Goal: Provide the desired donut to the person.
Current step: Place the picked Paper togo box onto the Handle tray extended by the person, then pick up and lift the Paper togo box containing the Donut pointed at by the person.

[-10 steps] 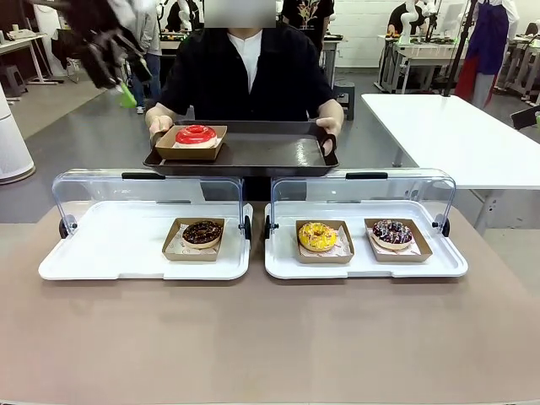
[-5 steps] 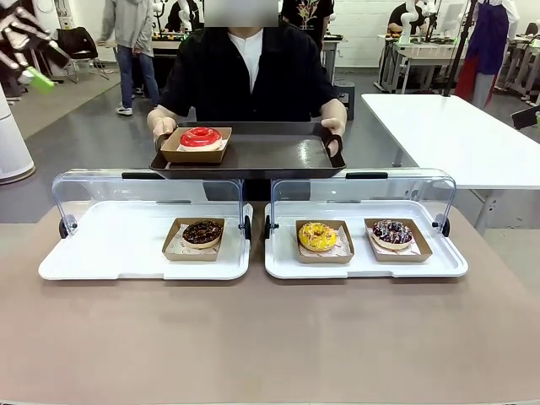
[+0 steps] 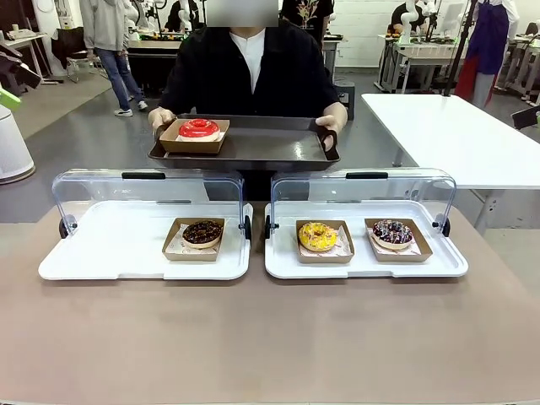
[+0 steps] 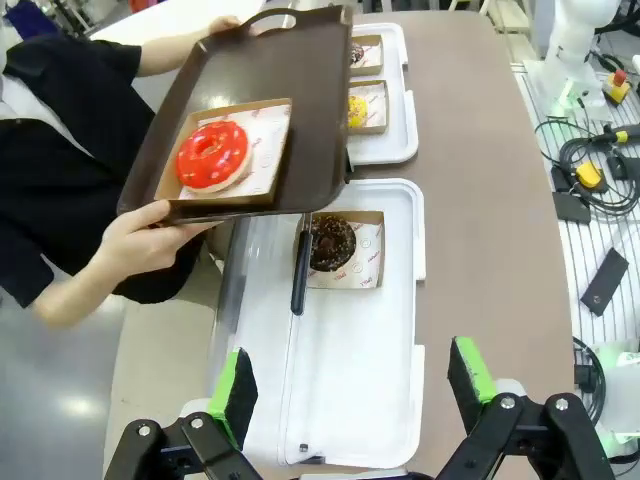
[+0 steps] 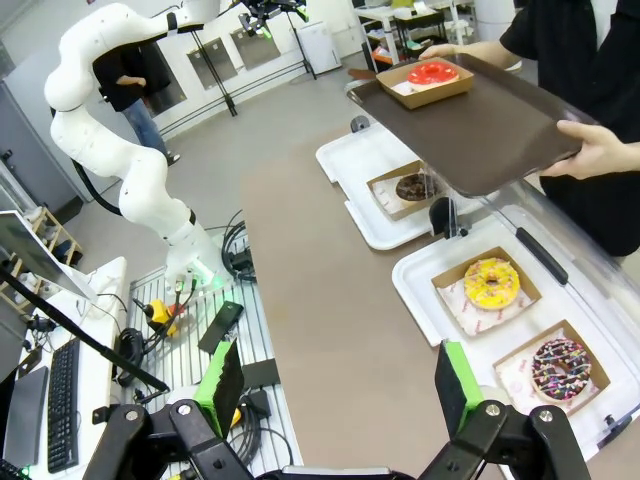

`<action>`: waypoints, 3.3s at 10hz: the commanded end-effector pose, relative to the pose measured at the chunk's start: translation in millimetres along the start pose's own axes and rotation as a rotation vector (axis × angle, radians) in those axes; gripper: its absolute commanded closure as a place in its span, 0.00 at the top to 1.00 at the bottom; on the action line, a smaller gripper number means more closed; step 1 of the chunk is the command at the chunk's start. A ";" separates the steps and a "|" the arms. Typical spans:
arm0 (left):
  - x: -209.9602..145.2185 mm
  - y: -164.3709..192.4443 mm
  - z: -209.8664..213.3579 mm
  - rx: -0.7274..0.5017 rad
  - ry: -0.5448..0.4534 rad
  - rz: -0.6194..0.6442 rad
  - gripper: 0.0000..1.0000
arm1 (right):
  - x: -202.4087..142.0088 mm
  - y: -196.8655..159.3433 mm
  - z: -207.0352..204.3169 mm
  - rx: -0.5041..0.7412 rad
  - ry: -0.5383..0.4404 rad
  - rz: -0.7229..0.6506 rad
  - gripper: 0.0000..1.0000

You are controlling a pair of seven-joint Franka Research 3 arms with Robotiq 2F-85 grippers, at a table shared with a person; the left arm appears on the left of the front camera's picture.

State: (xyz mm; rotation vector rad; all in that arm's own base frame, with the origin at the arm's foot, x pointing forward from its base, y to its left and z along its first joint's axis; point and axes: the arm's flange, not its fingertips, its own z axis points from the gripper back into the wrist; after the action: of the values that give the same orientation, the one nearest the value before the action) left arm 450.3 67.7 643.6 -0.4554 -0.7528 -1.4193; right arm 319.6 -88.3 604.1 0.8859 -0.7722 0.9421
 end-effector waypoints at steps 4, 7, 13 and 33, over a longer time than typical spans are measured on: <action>3.4 -2.6 -0.1 -0.017 -0.036 0.003 1.00 | 2.5 -1.1 -1.1 0.012 -0.024 0.016 1.00; -36.4 12.4 7.4 -0.099 -0.433 0.062 1.00 | 2.5 -1.1 -1.1 0.012 -0.024 0.016 1.00; -116.8 -4.4 -4.1 0.037 -0.416 0.027 1.00 | 2.5 -1.1 -1.1 0.012 -0.024 0.016 1.00; -143.7 0.8 -3.0 0.026 -0.427 0.109 1.00 | 2.5 -1.1 -1.1 0.012 -0.024 0.016 1.00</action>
State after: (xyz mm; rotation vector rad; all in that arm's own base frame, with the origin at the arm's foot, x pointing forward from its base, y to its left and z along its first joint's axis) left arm 454.6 166.9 540.7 -0.7879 -1.0625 -1.2130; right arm 319.6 -88.1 604.1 0.8859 -0.7718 0.9428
